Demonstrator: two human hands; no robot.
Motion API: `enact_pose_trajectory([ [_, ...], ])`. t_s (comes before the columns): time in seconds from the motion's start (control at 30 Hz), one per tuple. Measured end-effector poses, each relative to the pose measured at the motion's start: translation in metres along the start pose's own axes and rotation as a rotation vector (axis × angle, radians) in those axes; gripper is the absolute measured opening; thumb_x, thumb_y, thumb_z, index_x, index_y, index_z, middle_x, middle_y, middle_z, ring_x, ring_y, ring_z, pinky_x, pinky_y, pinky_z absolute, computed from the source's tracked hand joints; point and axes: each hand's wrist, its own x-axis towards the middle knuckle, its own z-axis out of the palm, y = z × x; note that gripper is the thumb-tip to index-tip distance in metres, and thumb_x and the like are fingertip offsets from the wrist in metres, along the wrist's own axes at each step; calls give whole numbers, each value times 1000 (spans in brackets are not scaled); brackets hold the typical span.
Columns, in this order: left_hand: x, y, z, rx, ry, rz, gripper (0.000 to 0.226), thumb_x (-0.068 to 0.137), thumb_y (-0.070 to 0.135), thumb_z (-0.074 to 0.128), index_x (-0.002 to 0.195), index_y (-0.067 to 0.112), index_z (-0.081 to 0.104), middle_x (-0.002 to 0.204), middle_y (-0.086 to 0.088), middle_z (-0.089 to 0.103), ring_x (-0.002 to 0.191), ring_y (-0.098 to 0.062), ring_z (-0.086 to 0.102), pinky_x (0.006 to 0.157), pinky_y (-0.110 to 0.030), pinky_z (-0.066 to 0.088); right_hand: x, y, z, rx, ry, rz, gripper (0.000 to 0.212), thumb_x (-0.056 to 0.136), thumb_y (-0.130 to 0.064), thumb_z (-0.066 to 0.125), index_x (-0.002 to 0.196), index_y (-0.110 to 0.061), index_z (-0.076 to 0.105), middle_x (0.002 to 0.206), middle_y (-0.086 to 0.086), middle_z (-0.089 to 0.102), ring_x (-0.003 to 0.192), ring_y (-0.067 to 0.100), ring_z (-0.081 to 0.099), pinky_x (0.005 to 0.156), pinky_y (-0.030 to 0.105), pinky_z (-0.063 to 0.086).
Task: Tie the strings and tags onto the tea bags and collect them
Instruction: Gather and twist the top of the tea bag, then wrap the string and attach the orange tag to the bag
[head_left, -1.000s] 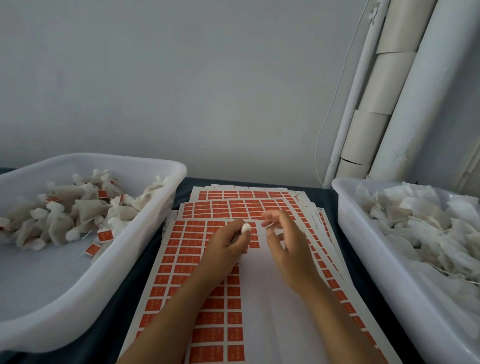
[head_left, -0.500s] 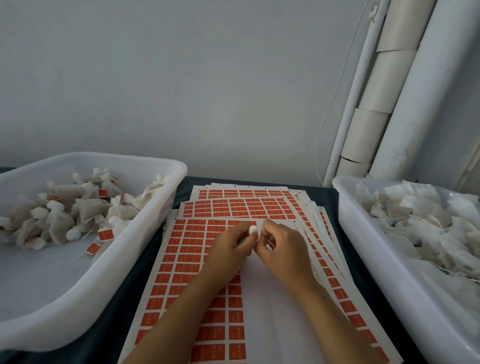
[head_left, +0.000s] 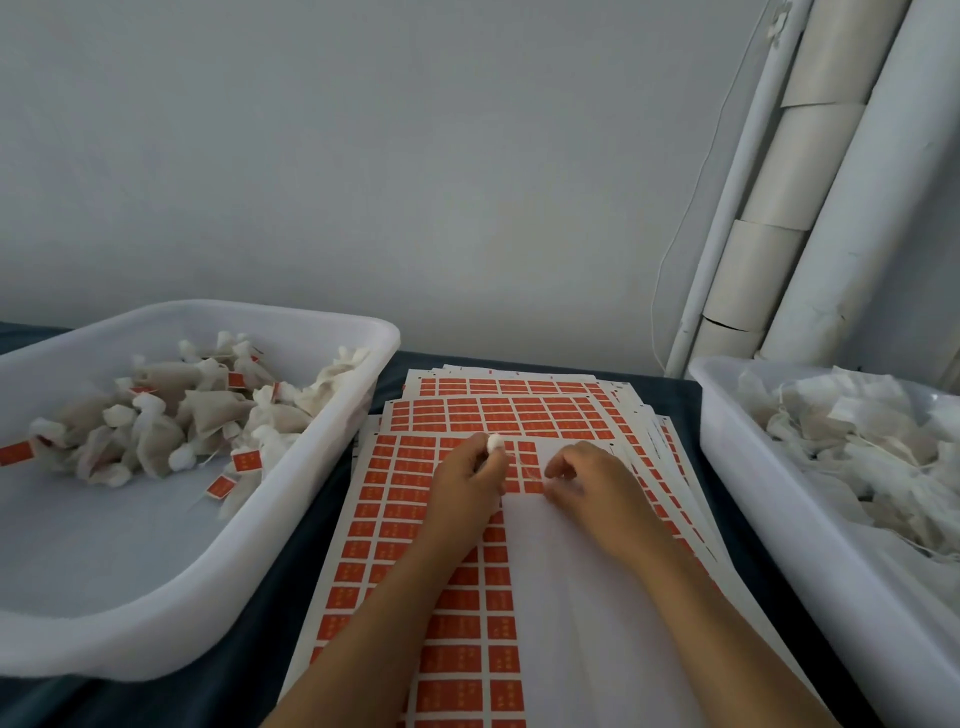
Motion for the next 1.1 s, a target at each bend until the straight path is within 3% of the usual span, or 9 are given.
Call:
enact_pose_trajectory([
  [0.13,1,-2,-1,-8,33,-27,32,99,23,43,68,19,53,61,3,53,54,-6,47,48,-5,39,14,-15,-12,-242,-220,45,28,92,-26,57,118,-16,58,125,3,57,114,22,56,101,30,40],
  [0.23,1,-4,1,-14,61,-40,32,99,24,44,68,19,53,61,4,53,53,-4,47,47,-3,39,28,-21,-15,-384,-360,129,42,94,-27,52,134,-17,43,141,7,42,127,28,43,109,39,32],
  [0.37,3,-5,2,-29,93,-56,33,99,24,43,68,19,53,60,5,52,49,-2,46,47,-4,39,22,-20,-14,-449,-298,23,33,96,-24,50,128,-20,49,137,1,47,121,22,49,106,31,34],
  [0.47,2,-5,3,-40,97,-58,33,99,24,44,68,20,53,60,6,53,52,-4,47,48,-7,40,15,-13,-17,-553,-217,-164,36,96,-26,50,132,-22,46,140,-2,45,124,19,48,108,25,30],
  [0.63,2,-5,4,-48,103,-58,34,99,22,44,66,20,53,60,7,53,51,-2,47,47,-5,39,29,-12,-12,-613,-348,-230,50,97,-30,47,143,-25,27,149,-1,32,133,23,37,111,32,26],
  [0.73,2,-6,3,-68,101,-55,33,99,24,43,67,20,53,61,6,53,52,-3,47,48,-7,39,24,-15,-11,-527,-303,-150,48,97,-26,47,142,-21,30,147,0,35,132,23,40,110,30,26],
  [0.9,4,-8,4,-71,115,-49,34,99,24,44,67,21,53,59,7,53,47,1,48,47,-5,39,20,-9,-10,-594,-241,-296,31,97,-17,47,128,-11,49,127,9,55,115,28,56,99,32,41],
  [1.1,3,-10,3,-85,112,-47,32,99,23,44,68,20,54,59,8,54,46,4,50,46,-4,39,11,-6,-8,-641,-196,-422,42,97,-22,48,138,-17,40,138,0,49,119,18,55,104,25,37],
])
